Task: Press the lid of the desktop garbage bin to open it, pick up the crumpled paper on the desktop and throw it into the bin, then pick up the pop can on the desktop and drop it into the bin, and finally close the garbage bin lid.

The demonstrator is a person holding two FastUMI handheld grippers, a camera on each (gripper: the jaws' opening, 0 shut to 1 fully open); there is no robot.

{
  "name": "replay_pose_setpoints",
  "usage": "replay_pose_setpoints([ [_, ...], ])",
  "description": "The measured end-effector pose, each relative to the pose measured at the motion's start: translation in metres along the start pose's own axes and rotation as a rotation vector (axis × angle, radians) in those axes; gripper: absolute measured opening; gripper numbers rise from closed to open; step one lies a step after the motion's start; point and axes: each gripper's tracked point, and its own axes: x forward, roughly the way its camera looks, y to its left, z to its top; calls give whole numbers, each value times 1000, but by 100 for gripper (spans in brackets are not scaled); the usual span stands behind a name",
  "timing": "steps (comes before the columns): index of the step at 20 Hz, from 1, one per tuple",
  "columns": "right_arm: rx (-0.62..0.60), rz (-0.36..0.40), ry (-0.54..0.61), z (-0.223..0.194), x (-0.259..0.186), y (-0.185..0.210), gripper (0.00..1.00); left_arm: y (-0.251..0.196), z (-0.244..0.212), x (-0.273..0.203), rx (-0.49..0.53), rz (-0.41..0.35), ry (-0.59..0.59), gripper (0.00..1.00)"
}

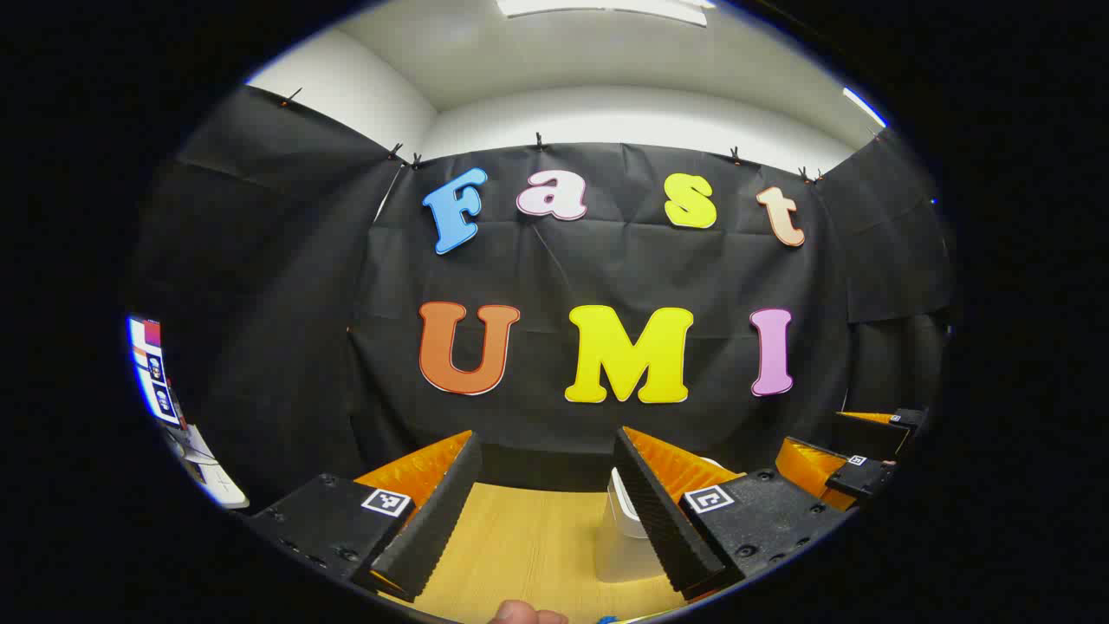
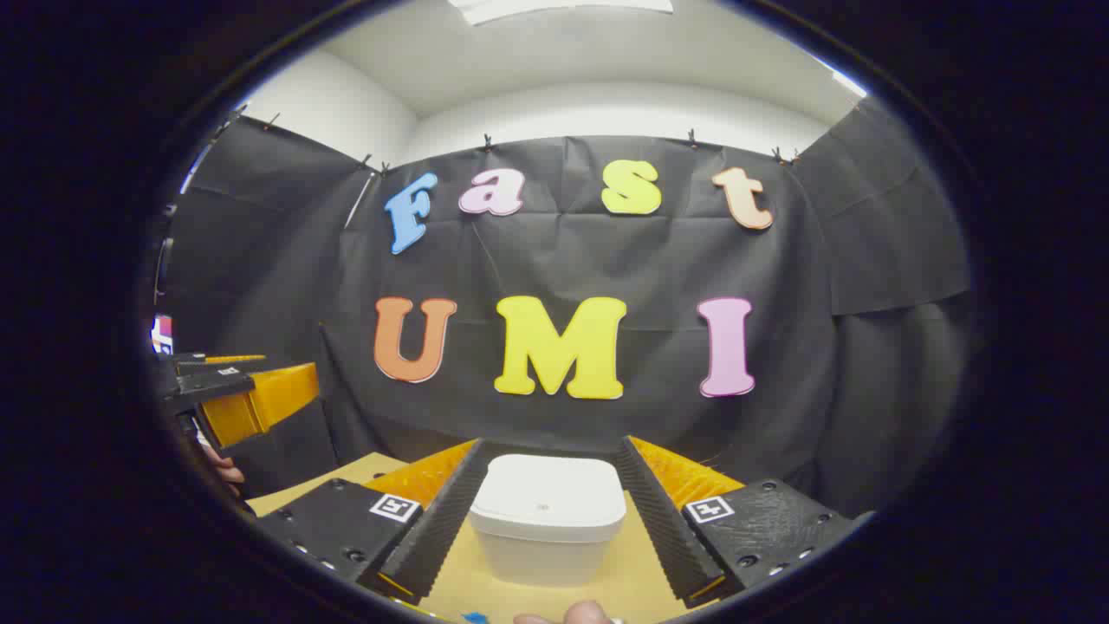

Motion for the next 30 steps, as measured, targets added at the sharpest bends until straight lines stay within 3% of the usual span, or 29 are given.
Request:
replay_pose_setpoints([
  [9, 1, -48, -13, 5, 4, -15, 97, -18, -9, 7, -2, -39, 20, 98],
  [30, 29, -46, 26, -1, 13, -15, 95, -6, -7, 12, 24, -6, 5, 98],
])
